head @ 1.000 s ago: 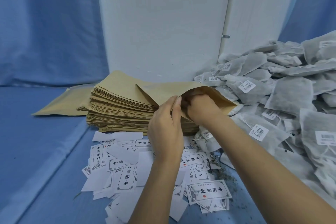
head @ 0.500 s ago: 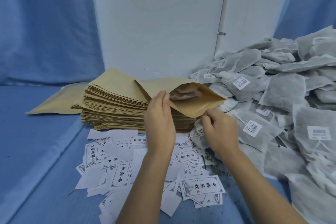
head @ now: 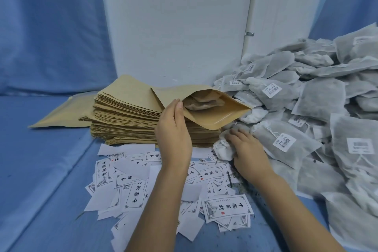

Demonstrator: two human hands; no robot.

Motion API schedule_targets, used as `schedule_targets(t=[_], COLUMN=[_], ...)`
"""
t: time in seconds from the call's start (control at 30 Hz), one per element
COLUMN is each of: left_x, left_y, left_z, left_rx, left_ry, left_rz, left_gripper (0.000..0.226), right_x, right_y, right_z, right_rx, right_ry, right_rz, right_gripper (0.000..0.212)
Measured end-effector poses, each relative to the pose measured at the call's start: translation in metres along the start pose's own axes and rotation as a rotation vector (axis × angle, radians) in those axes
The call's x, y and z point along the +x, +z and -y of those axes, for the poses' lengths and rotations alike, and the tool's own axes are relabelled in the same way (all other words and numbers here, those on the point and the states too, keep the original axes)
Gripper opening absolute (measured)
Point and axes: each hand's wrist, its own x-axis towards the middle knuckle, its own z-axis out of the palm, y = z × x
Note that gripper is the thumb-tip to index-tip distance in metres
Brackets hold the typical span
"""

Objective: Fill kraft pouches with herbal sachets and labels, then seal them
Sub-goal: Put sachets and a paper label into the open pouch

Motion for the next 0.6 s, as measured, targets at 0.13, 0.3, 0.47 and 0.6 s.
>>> schedule_targets(t=[0.13, 0.3, 0.47, 0.6], left_x=[0.0, 0.001, 0.002, 0.002], left_y=[0.001, 0.0, -0.001, 0.0], left_z=[0.001, 0.003, 0.004, 0.004], left_rx=[-0.001, 0.001, -0.004, -0.006], left_ry=[0.007, -0.003, -0.033, -0.036], left_rz=[0.003, -0.009, -0.016, -0.009], left_gripper=[0.035, 0.036, 0.036, 0.037], right_x=[-0.001, -0.008, 0.004, 0.016], right_y=[-0.011, -0.033, -0.061, -0.08], right_z=[0.008, 0.023, 0.045, 0.051], right_rx=[0.264, 0.327, 1.071, 1.422], right_ry=[0.027, -0.017, 0.269, 0.512], right_rz=[-0.188, -0.606, -0.297, 0.181], right_gripper=[0.035, 0.031, 0.016, 0.013])
